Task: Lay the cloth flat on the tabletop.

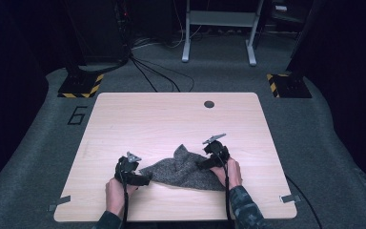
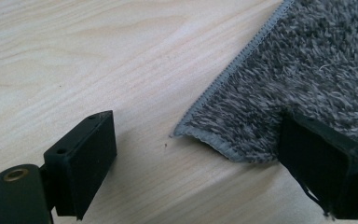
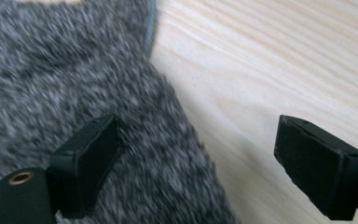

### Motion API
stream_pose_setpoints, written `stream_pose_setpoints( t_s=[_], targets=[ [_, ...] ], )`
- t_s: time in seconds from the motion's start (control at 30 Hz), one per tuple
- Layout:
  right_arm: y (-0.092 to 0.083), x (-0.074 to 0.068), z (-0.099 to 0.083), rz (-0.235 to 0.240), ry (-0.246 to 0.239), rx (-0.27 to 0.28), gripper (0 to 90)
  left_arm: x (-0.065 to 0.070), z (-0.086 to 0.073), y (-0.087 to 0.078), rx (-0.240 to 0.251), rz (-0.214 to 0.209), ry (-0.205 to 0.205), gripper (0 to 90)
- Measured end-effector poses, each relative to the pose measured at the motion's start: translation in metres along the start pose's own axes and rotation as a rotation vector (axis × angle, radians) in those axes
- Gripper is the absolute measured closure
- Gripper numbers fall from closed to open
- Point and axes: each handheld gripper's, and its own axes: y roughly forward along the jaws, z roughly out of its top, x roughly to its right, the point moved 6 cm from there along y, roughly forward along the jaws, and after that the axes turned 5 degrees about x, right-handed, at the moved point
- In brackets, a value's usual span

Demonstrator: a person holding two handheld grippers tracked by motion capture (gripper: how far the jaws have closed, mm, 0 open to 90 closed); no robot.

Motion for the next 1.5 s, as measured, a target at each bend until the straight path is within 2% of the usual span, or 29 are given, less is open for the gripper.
stream_pose_setpoints(
  t_s=[0.1, 0.2, 0.3, 0.47, 0.63, 0.8, 0.9, 1.03, 1.07, 1.1, 1.13, 1.17, 1.23, 1.37, 1.43, 1.5],
  targets=[
    [-0.002, 0.002, -0.011, -0.011, 0.003, -0.021, 14.3, 0.000, 0.002, 0.002, -0.006, 0.002, 0.019, 11.0],
    [-0.001, 0.003, -0.017, -0.016, -0.009, -0.022, 14.4, -0.001, 0.003, 0.003, -0.006, 0.002, 0.020, 10.5],
    [-0.005, 0.000, -0.024, -0.011, 0.004, -0.009, 14.4, -0.002, 0.004, 0.004, -0.015, 0.000, 0.029, 10.2],
    [-0.013, -0.007, -0.036, -0.020, 0.006, -0.002, 14.5, -0.003, 0.007, 0.006, -0.020, -0.005, 0.030, 9.6],
    [-0.024, -0.016, -0.048, -0.019, 0.008, -0.010, 14.7, -0.004, 0.013, 0.011, -0.026, -0.002, 0.053, 9.7],
    [-0.031, -0.025, -0.058, -0.020, 0.001, -0.015, 14.8, -0.004, 0.019, 0.017, -0.022, -0.013, 0.067, 9.7],
    [-0.033, -0.026, -0.058, -0.003, -0.004, -0.016, 14.7, -0.006, 0.021, 0.018, -0.035, -0.037, 0.078, 9.6],
    [-0.044, -0.016, -0.045, 0.039, 0.043, 0.045, 14.9, -0.010, 0.023, 0.013, -0.006, -0.068, 0.037, 12.1],
    [-0.048, -0.012, -0.039, 0.038, 0.043, 0.060, 15.2, -0.010, 0.025, 0.013, 0.000, -0.070, 0.025, 13.6],
    [-0.051, -0.004, -0.024, 0.040, 0.042, 0.086, 17.3, -0.011, 0.027, 0.014, 0.016, -0.065, 0.019, 15.4],
    [-0.051, -0.004, -0.024, 0.040, 0.042, 0.086, 17.3, -0.011, 0.027, 0.014, 0.016, -0.065, 0.019, 16.1],
    [-0.050, 0.000, -0.017, 0.037, 0.042, 0.091, 18.6, -0.010, 0.028, 0.015, 0.006, -0.071, 0.019, 16.1],
    [-0.042, 0.007, -0.003, 0.039, 0.036, 0.094, 22.5, -0.008, 0.029, 0.018, 0.008, -0.079, 0.010, 18.3],
    [-0.016, 0.011, 0.013, 0.067, 0.032, 0.054, 31.5, -0.007, 0.034, 0.022, 0.004, -0.094, 0.002, 24.5],
    [-0.005, 0.009, 0.018, 0.068, 0.027, 0.033, 37.3, -0.006, 0.035, 0.022, -0.005, -0.095, 0.017, 28.3],
    [0.008, 0.008, 0.023, 0.057, 0.002, 0.020, 45.2, -0.003, 0.036, 0.023, -0.013, -0.096, 0.031, 33.4]
  ],
)
